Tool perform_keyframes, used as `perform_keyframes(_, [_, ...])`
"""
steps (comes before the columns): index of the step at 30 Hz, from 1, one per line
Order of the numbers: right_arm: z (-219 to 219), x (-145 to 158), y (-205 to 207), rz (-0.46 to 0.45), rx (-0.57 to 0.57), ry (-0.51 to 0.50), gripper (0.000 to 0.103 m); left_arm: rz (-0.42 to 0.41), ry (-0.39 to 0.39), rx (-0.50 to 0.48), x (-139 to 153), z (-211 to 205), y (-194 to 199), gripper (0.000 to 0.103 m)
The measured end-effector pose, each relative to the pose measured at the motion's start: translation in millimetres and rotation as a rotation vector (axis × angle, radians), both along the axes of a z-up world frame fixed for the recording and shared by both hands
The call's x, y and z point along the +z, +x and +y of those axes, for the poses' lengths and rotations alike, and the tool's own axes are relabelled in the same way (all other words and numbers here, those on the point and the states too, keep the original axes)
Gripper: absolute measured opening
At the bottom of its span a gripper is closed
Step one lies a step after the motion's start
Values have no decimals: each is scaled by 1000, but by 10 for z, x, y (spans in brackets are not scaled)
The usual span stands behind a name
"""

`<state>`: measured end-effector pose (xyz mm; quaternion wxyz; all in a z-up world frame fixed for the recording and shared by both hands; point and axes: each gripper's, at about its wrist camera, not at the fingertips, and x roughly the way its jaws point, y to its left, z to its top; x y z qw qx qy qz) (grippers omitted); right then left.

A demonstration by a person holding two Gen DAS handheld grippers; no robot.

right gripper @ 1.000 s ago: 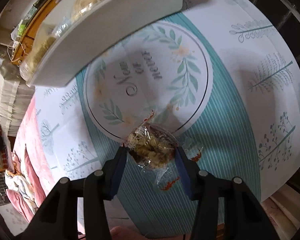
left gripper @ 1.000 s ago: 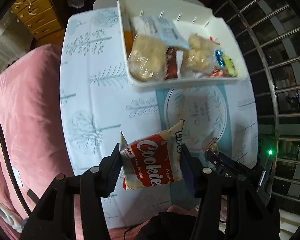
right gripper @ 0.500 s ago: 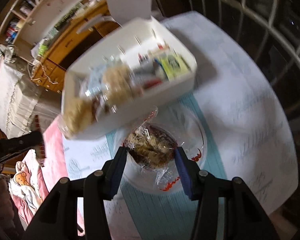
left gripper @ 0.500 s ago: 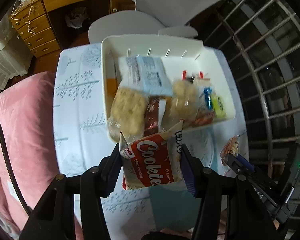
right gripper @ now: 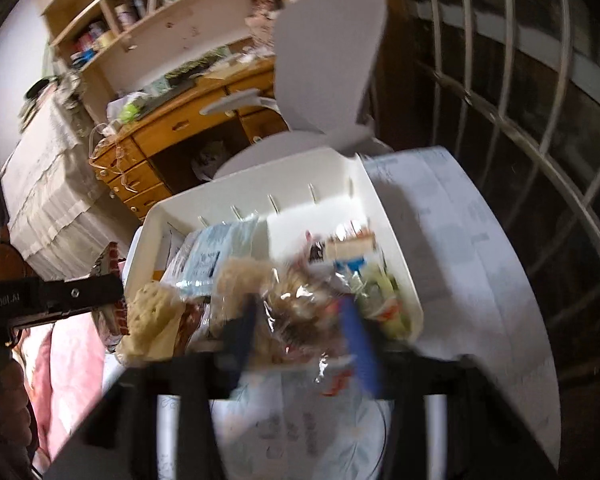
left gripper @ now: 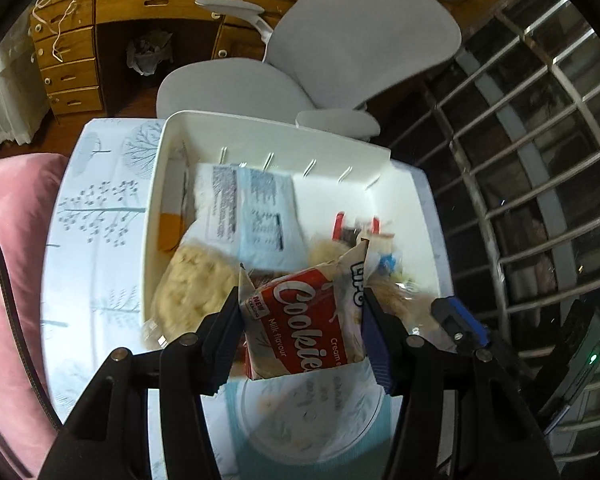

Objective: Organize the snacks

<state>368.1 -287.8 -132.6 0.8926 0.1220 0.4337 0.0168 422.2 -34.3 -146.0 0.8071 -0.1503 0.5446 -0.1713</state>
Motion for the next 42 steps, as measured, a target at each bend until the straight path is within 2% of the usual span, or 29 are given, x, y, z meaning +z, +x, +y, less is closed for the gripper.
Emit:
perform_keyframes(2, [1, -44, 78, -19, 22, -25, 25, -19, -9, 16, -31, -33, 29, 57])
perform_keyframes(5, [2, -105, 142, 1, 63, -8, 25, -40, 18, 48, -52, -86, 18, 73])
perform_keyframes(9, [41, -133, 143, 16, 125, -8, 25, -35, 16, 64, -43, -107, -89, 79])
perform_keyframes(13, [39, -51, 33, 7, 131, 2, 26, -29, 35, 74, 5, -73, -315, 81])
perform_keyframes(15, [49, -2, -67, 6, 123, 4, 32, -27, 29, 73, 33, -39, -471, 85])
perform_keyframes(20, [97, 118, -458, 3, 68, -1, 49, -32, 11, 47, 52, 82, -901, 86])
perform_keyframes(21, [109, 131, -570, 2, 54, -1, 55, -31, 13, 41, 44, 117, -999, 86])
perform_keyframes(24, [140, 94, -872, 18, 25, 5, 61, -34, 36, 30, 31, 227, -1343, 86])
perform_keyframes(28, [229, -33, -1286, 89, 19, 15, 63, -20, 55, 28, -10, 387, -1786, 86])
perform_keyframes(31, [276, -82, -1590, 164, 22, 34, 70, -13, 90, 47, 19, 470, -2077, 86])
perform_keyframes(34, [293, -34, -1797, 198, 37, 39, 77, -11, 120, 41, 113, 496, -2329, 90])
perform_keyframes(39, [308, 161, -2034, 253, 56, 16, 95, -1, 128, 26, 390, 433, -2586, 91])
perform_keyframes(42, [309, 417, -2104, 242, 87, -9, 96, -50, 163, -10, 662, 294, -2672, 96])
